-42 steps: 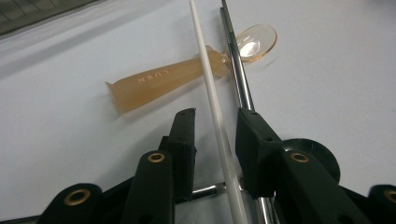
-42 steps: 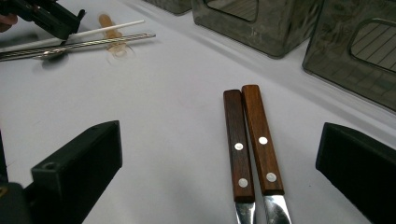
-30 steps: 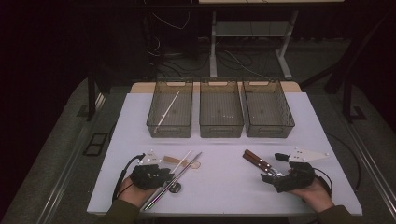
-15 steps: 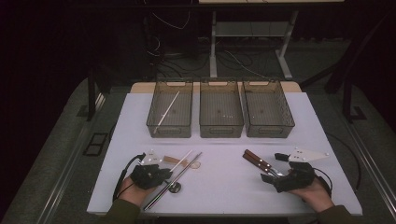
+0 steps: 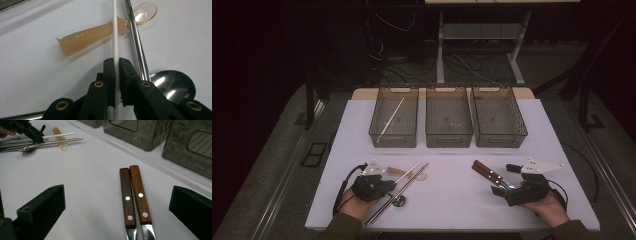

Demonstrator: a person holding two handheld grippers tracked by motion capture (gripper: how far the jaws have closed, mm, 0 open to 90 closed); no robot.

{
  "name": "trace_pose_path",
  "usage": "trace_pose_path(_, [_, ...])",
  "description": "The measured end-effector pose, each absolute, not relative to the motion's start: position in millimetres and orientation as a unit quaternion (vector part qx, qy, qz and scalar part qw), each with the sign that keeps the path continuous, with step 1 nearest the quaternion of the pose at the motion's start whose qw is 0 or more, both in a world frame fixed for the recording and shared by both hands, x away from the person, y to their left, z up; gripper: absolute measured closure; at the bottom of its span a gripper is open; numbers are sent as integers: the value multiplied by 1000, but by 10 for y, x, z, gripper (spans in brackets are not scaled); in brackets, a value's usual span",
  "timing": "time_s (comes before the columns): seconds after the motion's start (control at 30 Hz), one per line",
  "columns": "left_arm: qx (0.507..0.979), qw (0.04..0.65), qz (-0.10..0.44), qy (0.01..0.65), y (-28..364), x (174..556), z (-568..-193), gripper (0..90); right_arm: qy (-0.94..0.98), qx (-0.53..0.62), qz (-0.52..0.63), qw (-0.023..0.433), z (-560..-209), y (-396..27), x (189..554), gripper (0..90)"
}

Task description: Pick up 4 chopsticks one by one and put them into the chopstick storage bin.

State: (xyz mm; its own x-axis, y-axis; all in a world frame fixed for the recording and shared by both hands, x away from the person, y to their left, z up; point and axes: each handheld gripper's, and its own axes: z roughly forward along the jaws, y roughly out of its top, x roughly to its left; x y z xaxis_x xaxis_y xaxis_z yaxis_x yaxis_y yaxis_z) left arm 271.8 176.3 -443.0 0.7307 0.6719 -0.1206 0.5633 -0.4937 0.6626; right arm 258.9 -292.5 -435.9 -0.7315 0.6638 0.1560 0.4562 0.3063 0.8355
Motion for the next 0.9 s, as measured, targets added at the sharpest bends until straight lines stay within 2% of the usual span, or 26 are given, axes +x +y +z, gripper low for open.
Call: trace_pose_path(0.9, [842, 397, 69, 359, 1866, 2772, -4267, 844, 802, 349, 473, 110, -4359, -2920, 2590, 7])
